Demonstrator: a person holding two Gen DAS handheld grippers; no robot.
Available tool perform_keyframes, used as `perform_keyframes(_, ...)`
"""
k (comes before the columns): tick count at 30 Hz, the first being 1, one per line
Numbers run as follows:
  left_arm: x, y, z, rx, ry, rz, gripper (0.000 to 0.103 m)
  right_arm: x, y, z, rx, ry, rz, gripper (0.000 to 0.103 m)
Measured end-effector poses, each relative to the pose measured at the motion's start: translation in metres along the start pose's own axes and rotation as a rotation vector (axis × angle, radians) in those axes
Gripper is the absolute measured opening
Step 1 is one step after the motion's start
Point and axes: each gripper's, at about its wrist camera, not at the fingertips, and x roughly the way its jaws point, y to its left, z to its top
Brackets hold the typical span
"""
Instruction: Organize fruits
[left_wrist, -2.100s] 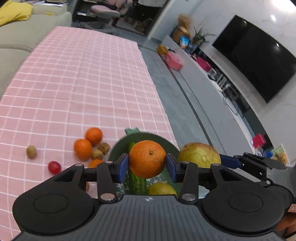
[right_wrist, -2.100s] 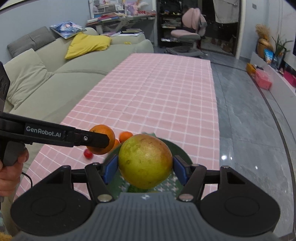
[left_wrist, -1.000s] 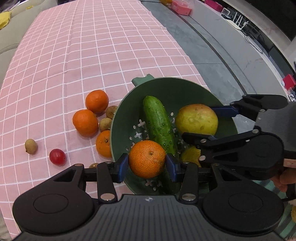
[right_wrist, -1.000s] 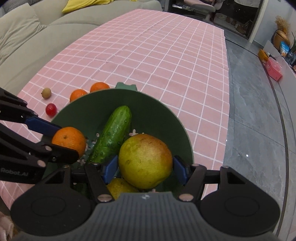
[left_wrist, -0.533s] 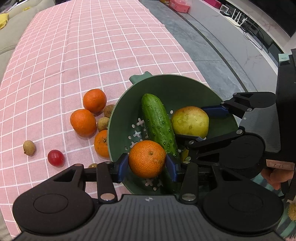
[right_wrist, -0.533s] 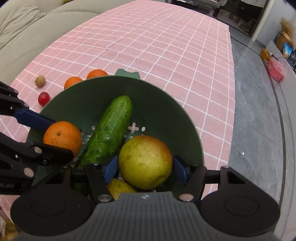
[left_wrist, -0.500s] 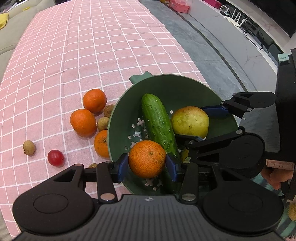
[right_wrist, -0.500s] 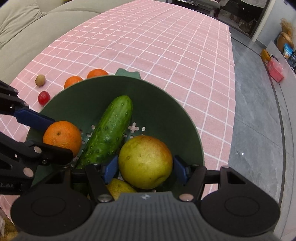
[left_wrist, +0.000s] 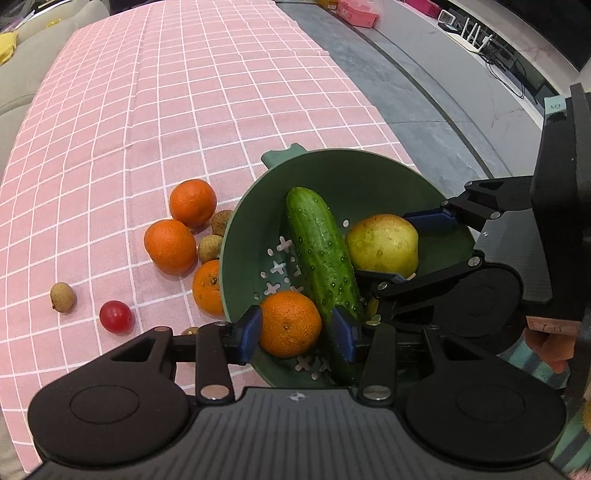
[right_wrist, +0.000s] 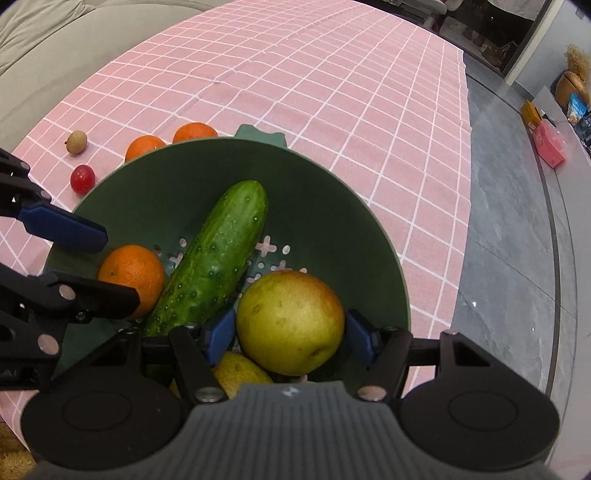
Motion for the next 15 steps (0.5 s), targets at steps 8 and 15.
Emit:
perform_keyframes(8, -0.008, -0.001, -0.001, 0.009, -0.025, -0.004, 0.058, -0.012, 0.003, 0.003, -0.039, -0.027, -0.04, 0.067)
perform_keyframes(15, -0.031, 0.001, -0.001, 0.001, -0.078, -0.007, 0.066, -0.035, 0.004, 0.002, -0.013, -0.079, -0.08, 0.079)
